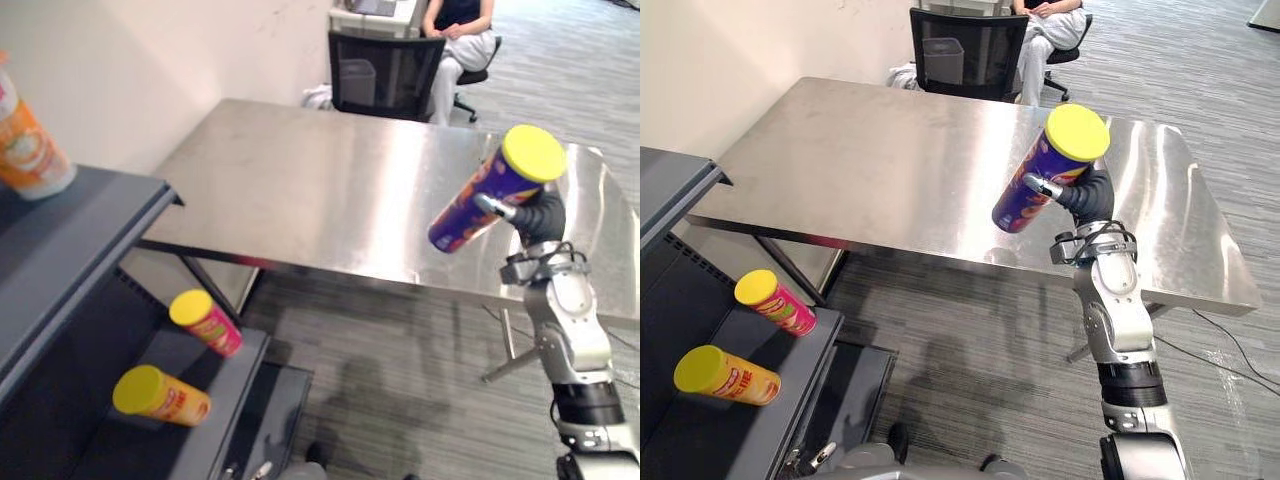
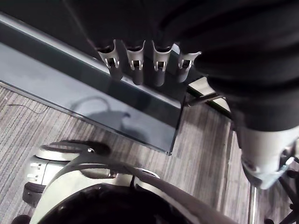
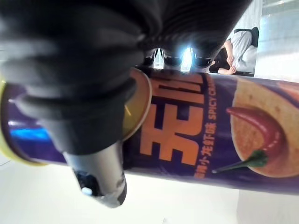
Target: Put the gum and the chips on the shelf.
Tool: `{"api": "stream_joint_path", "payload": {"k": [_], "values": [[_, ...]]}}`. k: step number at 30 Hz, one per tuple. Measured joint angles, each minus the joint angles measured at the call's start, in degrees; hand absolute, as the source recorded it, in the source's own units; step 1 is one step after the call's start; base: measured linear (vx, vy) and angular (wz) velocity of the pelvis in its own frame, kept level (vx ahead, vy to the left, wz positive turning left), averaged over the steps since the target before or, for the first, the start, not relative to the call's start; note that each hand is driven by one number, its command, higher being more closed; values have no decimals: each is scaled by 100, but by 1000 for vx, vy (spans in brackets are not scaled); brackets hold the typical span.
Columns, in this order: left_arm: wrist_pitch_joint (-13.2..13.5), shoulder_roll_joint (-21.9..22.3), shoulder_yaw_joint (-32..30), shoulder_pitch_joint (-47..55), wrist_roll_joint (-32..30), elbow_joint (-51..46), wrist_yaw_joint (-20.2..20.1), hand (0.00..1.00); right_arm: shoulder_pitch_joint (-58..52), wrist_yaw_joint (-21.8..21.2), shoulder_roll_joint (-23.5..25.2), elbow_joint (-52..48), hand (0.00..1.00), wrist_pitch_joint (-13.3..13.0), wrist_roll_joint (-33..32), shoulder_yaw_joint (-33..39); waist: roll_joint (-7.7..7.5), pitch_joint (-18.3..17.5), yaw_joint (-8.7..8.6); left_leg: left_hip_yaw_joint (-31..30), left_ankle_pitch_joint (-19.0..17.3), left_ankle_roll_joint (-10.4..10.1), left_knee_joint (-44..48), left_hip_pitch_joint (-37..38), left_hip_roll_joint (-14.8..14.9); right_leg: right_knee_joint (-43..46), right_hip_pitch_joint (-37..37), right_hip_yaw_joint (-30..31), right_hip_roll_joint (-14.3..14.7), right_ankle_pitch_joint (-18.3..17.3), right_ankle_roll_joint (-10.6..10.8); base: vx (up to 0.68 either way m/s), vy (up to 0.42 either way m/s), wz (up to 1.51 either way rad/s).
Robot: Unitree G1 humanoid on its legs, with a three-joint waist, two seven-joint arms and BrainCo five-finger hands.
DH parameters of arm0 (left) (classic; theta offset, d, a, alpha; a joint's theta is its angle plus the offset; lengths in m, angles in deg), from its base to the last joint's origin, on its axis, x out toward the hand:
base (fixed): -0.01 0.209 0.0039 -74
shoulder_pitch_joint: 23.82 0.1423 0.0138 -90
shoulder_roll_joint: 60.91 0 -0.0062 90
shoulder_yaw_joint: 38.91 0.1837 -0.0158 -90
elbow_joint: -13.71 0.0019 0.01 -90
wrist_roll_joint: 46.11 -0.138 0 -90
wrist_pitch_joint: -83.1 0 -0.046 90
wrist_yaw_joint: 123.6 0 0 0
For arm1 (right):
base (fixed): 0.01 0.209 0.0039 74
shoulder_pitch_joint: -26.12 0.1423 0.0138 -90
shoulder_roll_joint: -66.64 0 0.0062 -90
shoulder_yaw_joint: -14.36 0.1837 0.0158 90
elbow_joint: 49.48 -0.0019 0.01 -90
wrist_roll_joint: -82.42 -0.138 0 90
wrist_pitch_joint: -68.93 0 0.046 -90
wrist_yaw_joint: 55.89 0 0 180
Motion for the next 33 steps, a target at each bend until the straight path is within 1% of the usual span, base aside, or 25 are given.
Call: {"api": "stream_joint_path", "payload": {"k": [2,4,6,8,12,14,17,29,33], "values": [[0,0,-25,-12,1,34,21,0,-152,-22,0,-216,100,-1,0,58,-8,-9,-21,38,-10,-14,-1,-1,26,-29,-17,44,32,15,-11,2,-17,-12],[0,0,-61,1,4,63,87,0,-385,-69,0,-485,100,-2,0,160,-30,-48,-83,80,-21,-30,-1,-6,51,-34,-50,77,55,14,-12,11,-19,-8],[0,0,-88,0,8,86,105,0,-502,-104,-1,-588,100,-2,-2,229,-32,-65,-101,153,-27,-38,0,-2,63,-28,-77,137,65,19,-19,10,-8,-15],[-4,3,-165,-5,23,106,143,0,-742,-119,-1,-639,100,-2,-16,311,-50,-113,-172,179,-35,-47,1,4,68,-28,-90,173,71,21,-22,6,-3,-11],[-5,6,-223,-9,207,106,181,0,-1016,-192,-1,-639,100,-1,-76,411,-81,-201,-183,264,-63,-65,12,17,92,-28,-101,229,88,21,-23,-1,-4,-9],[-6,10,-250,-11,216,105,184,0,-1032,-321,-1,-655,100,-2,-240,413,-80,-258,-234,289,-68,-69,22,18,104,-23,-116,253,98,28,-35,-8,-8,-6],[-9,16,-272,-11,218,107,184,0,-1033,-499,-2,-758,100,-2,-238,404,-82,-268,-285,288,-78,-75,65,12,116,-4,-112,252,101,25,-41,0,0,0],[2,46,-283,-13,215,154,185,0,-1032,-627,-11,-834,100,1,-234,-20,-75,-283,-289,228,-108,-76,121,-21,102,1,-88,186,78,20,-42,6,1,1],[-2,50,-353,-22,213,156,186,0,-1032,-626,-11,-834,100,0,-233,-22,-75,-283,-295,152,-107,-73,133,-77,77,-5,-97,112,59,18,-40,24,3,10]]}}
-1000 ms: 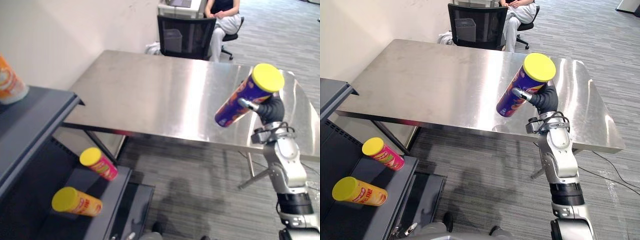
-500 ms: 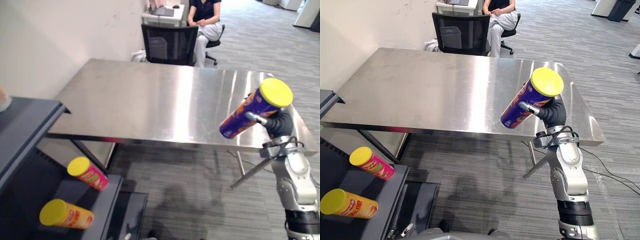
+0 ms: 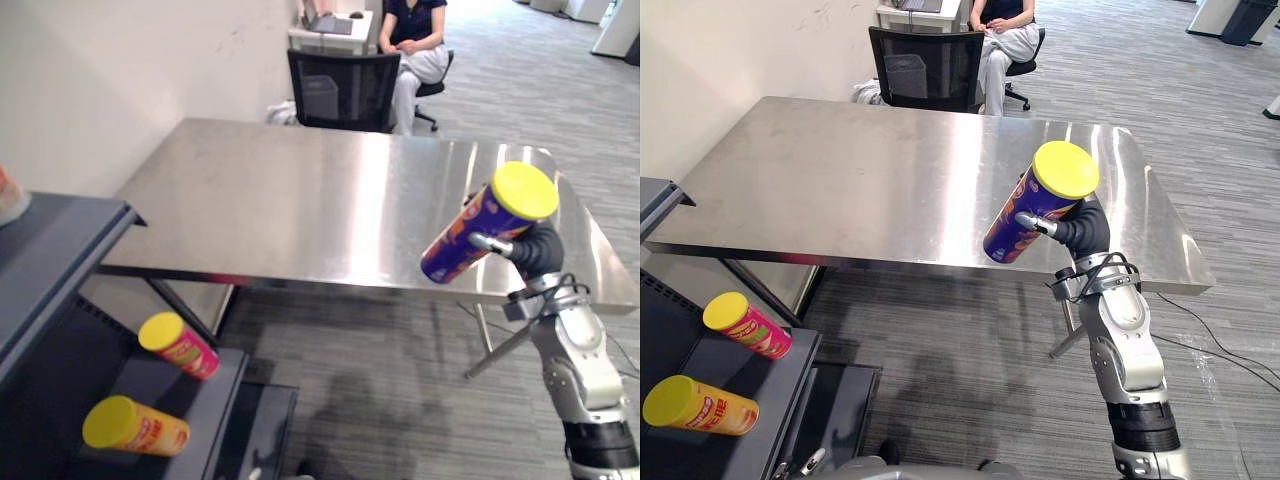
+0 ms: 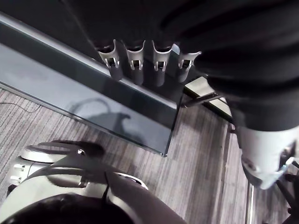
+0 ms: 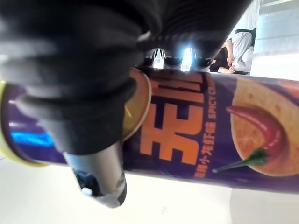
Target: Put the gum and the chips on the shelf.
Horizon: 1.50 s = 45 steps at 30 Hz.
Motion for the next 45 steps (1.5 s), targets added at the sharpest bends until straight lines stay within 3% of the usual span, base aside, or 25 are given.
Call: {"api": "stream_joint_path", "payload": {"k": [9,12,14,15,16,17,18,20,22,23,25,30,33,35,39,42,43,44,45], "values": [[-56,184,-378,-47,38,-76,-4,0,616,-145,-22,28,100,0,-92,-728,16,34,71,-183,-195,13,988,-548,81,39,14,-125,2,-27,-51,-25,-12,8],[-16,304,-394,-19,464,-129,5,0,1287,-280,-27,281,100,-17,-231,-1022,148,189,237,-142,-252,-81,1606,-901,304,173,12,-259,197,-125,-232,-146,-95,30],[64,396,-378,88,618,-187,4,0,1451,-360,-104,423,100,-99,-237,-1019,238,250,312,-6,-92,-99,1566,-1093,356,276,-18,-540,215,-239,-403,-226,-102,79],[77,429,-380,116,641,-165,-2,0,1416,-366,-243,461,100,-131,-259,-930,214,184,276,238,217,-12,1062,-1072,339,279,-116,-924,133,-234,-489,-284,-74,137],[60,440,-369,73,647,-146,-9,0,1384,-356,-415,482,100,-164,-279,-703,236,226,192,977,-205,397,1806,-1311,519,327,-179,-1373,57,-222,-544,-208,-56,148],[42,426,-375,62,642,-126,-10,0,1349,-339,-442,489,100,-171,-279,-608,258,237,190,1299,-425,458,2240,-1337,565,328,-174,-1532,-15,-209,-560,-183,-55,144],[-2,395,-387,75,630,-48,-11,0,1258,-296,-443,484,100,-199,-280,-481,149,273,164,1804,-682,511,2849,-1232,618,328,-154,-1834,-202,-172,-576,-106,-10,140],[-67,400,-432,64,604,56,-23,0,1011,-280,-565,433,100,-271,-317,-274,170,260,64,2269,-858,443,3375,-875,825,382,-81,-2334,-458,-148,-553,-93,8,145],[-88,431,-429,36,507,164,-102,0,811,-204,-736,396,100,-270,-398,-36,406,149,-48,2538,-743,421,3569,-642,1179,762,-154,-2869,-781,-257,-433,-95,113,158],[-81,441,-387,26,387,157,-126,0,770,-109,-758,403,100,-258,-395,47,438,129,-60,2749,-669,459,3408,-792,1003,982,-306,-2881,-933,-327,-337,-124,161,144],[-83,378,-370,24,359,164,-163,0,654,-79,-762,386,100,-258,-391,69,431,106,-100,2769,-526,657,2795,-856,646,788,-408,-2786,-945,-269,-366,-158,102,142],[-82,360,-251,-45,344,323,-250,0,402,107,-623,301,100,-231,-309,329,496,58,-170,2807,-271,535,947,-619,104,1205,-395,-3440,-1116,-245,-403,-140,93,128],[-82,277,-94,-86,161,411,-268,0,181,390,-513,215,100,-224,-106,718,494,56,-186,2636,6,511,49,-462,-156,2117,-483,-3677,-1506,-409,-587,-115,45,105],[-80,154,6,-129,158,512,-258,0,120,454,-445,215,100,-227,69,775,390,57,-182,2486,62,542,-165,-396,-360,2726,-518,-3659,-1909,-467,-585,-97,47,61],[-81,101,47,-115,119,576,-217,0,74,549,-249,162,100,-256,87,769,312,69,-150,2387,-60,604,-209,-423,-514,2837,-501,-3582,-2057,-436,-555,-93,22,23],[-123,56,43,-95,115,619,-210,0,16,542,-133,113,100,-255,287,764,321,74,-77,2706,-157,597,-205,-416,-437,2330,-497,-3203,-1751,-320,-461,-60,20,-9],[-132,25,27,-135,115,626,-211,0,-4,530,-125,11,100,-255,293,765,316,78,-69,2991,-327,445,-164,-430,-368,1958,-485,-3090,-1565,-255,-462,-26,13,-16],[-127,-3,25,-167,115,655,-212,0,-25,520,-100,-45,100,-257,295,765,264,66,-75,3212,-416,378,-74,-386,-355,1733,-497,-3034,-1563,-242,-453,24,-19,-5],[-120,-30,-33,-250,115,702,-218,0,-54,509,-82,-162,100,-276,295,780,267,105,-113,3628,-460,482,418,-545,-80,1660,-492,-3002,-1508,-298,-346,21,-42,-5]]}}
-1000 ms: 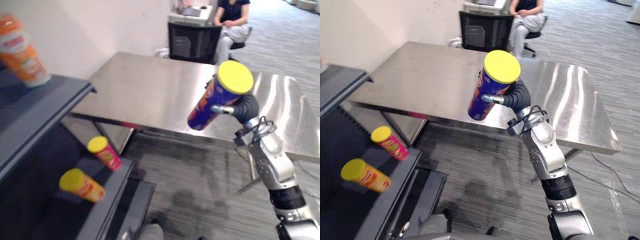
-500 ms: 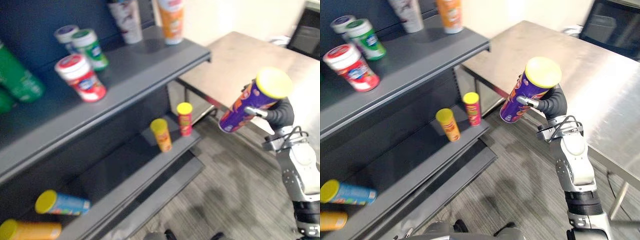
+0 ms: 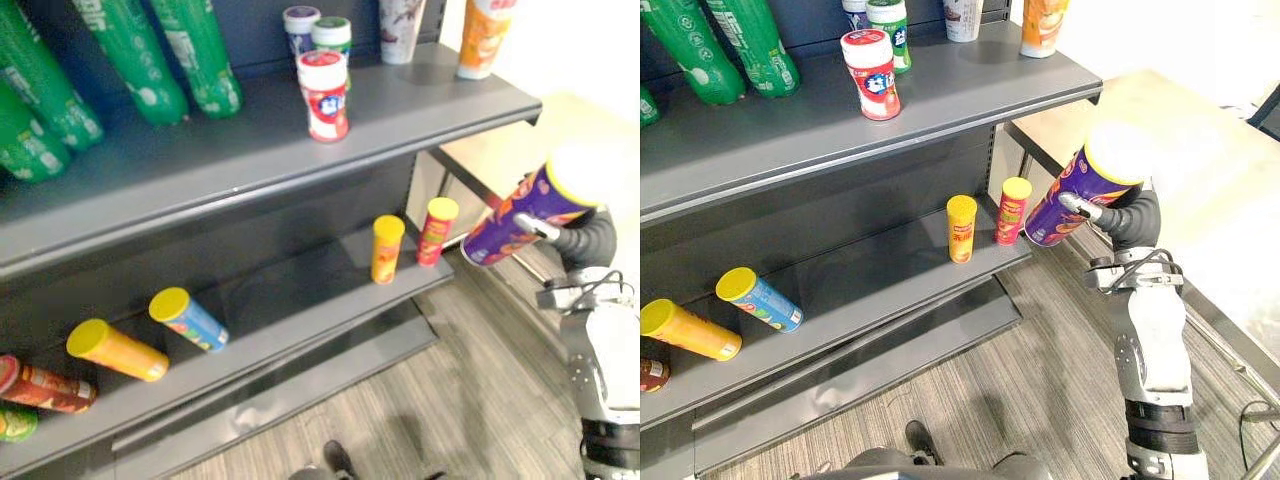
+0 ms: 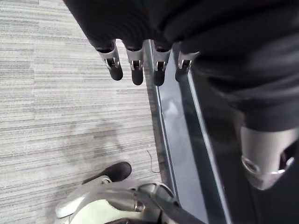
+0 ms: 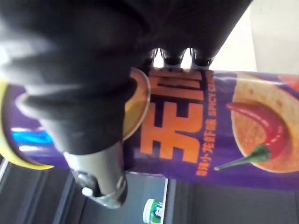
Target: Put the gum and the chips on the shelf.
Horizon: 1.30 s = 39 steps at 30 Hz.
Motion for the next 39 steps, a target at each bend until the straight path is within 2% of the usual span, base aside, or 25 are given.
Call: {"api": "stream_joint_path", "payload": {"k": [1,2,8,16,25,36,39], "values": [[6,21,-82,-24,1,20,-1,0,-38,-9,27,-12,100,-1,3,-32,24,33,-1,15,-70,88,238,-33,80,86,-1,107,-16,4,-1,-4,-24,-5],[27,23,-101,-25,1,16,-6,0,-53,-16,23,-21,100,-4,2,-50,48,19,-55,19,-78,91,266,-72,90,3,-3,135,32,7,0,-39,9,-7],[70,49,-111,-79,9,23,-31,0,-25,-21,26,-21,100,-10,1,-53,14,84,-27,114,-10,22,271,-177,179,-154,-120,258,178,5,66,-32,26,-4],[77,107,-105,-80,25,15,-30,0,-21,-133,44,-21,100,-10,2,-65,-26,127,8,97,57,42,269,-197,221,-118,-173,284,223,68,98,3,10,-2],[75,112,-106,-79,25,-24,-43,0,0,-154,48,-21,100,-8,133,-118,-85,338,71,-56,51,43,268,-175,149,55,-108,274,106,0,-5,4,34,9],[87,120,-102,-84,71,-205,-196,0,70,-284,48,-20,100,38,216,-362,-105,625,125,-220,35,64,437,-442,110,228,-273,221,-50,-87,58,-3,37,8],[158,140,-99,-102,82,-216,-271,0,262,-377,48,-15,100,35,227,-384,-98,825,124,-360,-56,148,728,-639,146,428,-323,118,-182,-166,65,-1,34,22]]}}
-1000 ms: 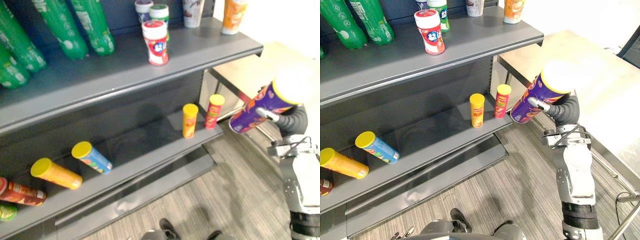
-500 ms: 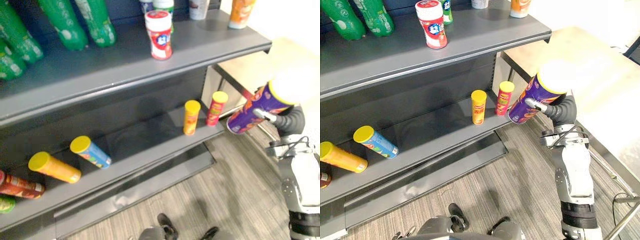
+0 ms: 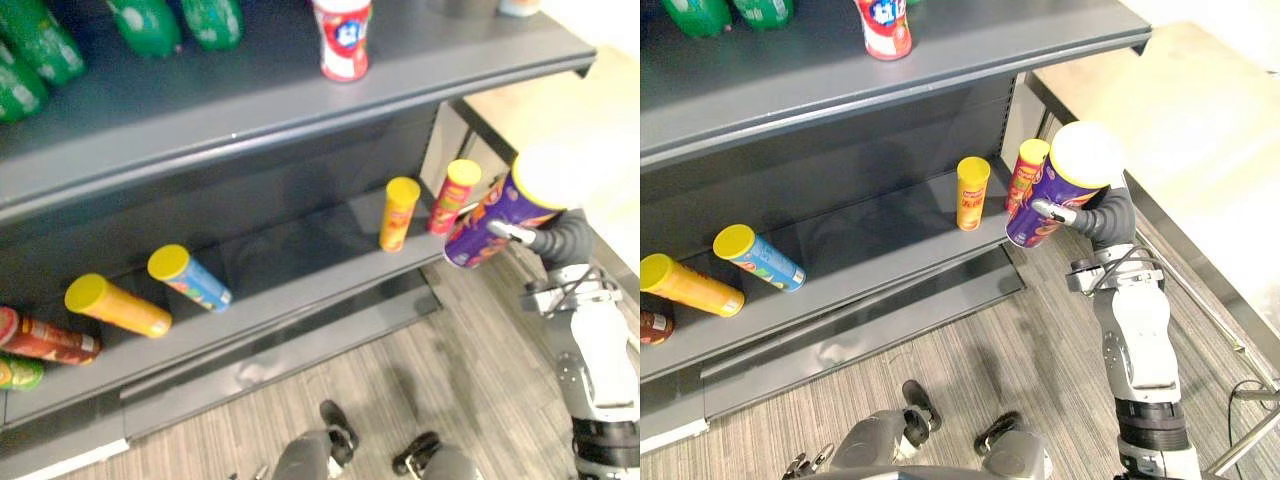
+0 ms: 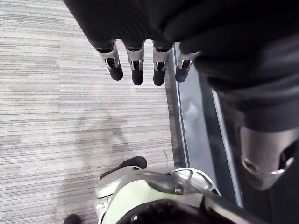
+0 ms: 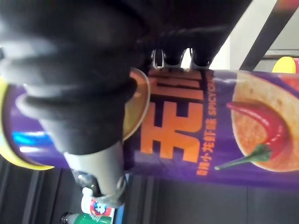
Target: Put the gum and the chips on the shelf.
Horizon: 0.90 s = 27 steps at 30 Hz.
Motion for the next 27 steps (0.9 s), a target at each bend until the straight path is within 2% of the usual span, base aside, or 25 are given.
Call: {"api": "stream_joint_path", "payload": {"k": [6,8,9,10,11,13,14,15,16,17,19,22,25,27], "values": [[91,44,-9,-2,45,-4,46,0,327,-179,-3,210,100,-38,181,-421,24,179,62,-258,-644,205,1155,-448,198,734,-77,47,-404,-46,-4,6,66,22],[93,65,-12,-5,59,-123,73,0,327,-271,-3,210,100,-123,208,-549,93,270,46,-460,-865,324,1529,-589,299,1350,-346,564,-539,272,-419,-20,122,51],[95,49,-20,-13,165,-227,105,0,323,-287,4,209,100,-219,207,-650,135,304,39,-656,-933,369,1713,-738,370,1704,-696,1207,-476,607,-667,-70,145,69],[89,19,-32,-54,230,-347,168,0,319,-346,41,201,100,-279,207,-683,156,348,26,-902,-958,393,1796,-865,354,1797,-939,1927,-261,673,-541,-71,153,84],[88,14,-32,-78,247,-392,193,0,321,-364,69,200,100,-288,208,-683,163,364,18,-1021,-957,390,1797,-916,323,1777,-999,2211,-121,624,-459,-48,145,98],[67,55,-15,-121,245,-569,282,0,323,-371,101,199,100,-328,207,-734,207,408,38,-1387,-907,307,1626,-968,41,1461,-1068,2944,353,406,-110,-2,117,100],[47,64,-11,-136,246,-573,291,0,322,-375,124,199,100,-346,207,-763,204,410,31,-1417,-936,227,1521,-939,-42,1339,-1072,3086,458,376,-74,48,105,99],[32,37,-30,-137,245,-616,309,0,339,-386,237,178,100,-365,204,-850,105,433,12,-1367,-1225,-7,2043,-1058,-5,1041,-1084,3287,527,323,17,45,85,74],[17,-17,-48,-68,243,-734,321,0,317,-414,287,126,100,-411,199,-853,139,422,95,-1948,-1186,347,2651,-1194,149,1048,-1072,3412,602,191,347,20,53,71],[-110,-66,-33,-134,238,-742,382,0,311,-430,359,110,100,-479,202,-843,132,525,203,-2159,-1490,422,2882,-1202,3,1094,-923,3507,523,-122,553,-23,55,49],[-174,-120,-18,-146,229,-830,428,0,303,-498,398,109,100,-485,199,-864,100,509,219,-2316,-1458,374,2738,-1201,-252,819,-714,3434,458,-274,466,-7,70,49],[-225,-48,-3,-53,205,-821,406,0,300,-494,393,110,100,-533,135,-849,80,498,205,-2363,-1250,414,2344,-1048,-498,654,-628,3493,408,-290,439,13,22,24],[-175,-29,59,17,180,-819,309,0,299,-480,393,111,100,-560,101,-842,68,486,149,-2468,-929,447,1764,-866,-813,632,-674,3550,370,-312,402,12,-37,32],[-104,-30,134,46,181,-817,255,0,294,-499,395,111,100,-561,102,-846,65,485,156,-2487,-819,472,1556,-783,-896,634,-680,3639,353,-311,402,22,-84,24]]}}
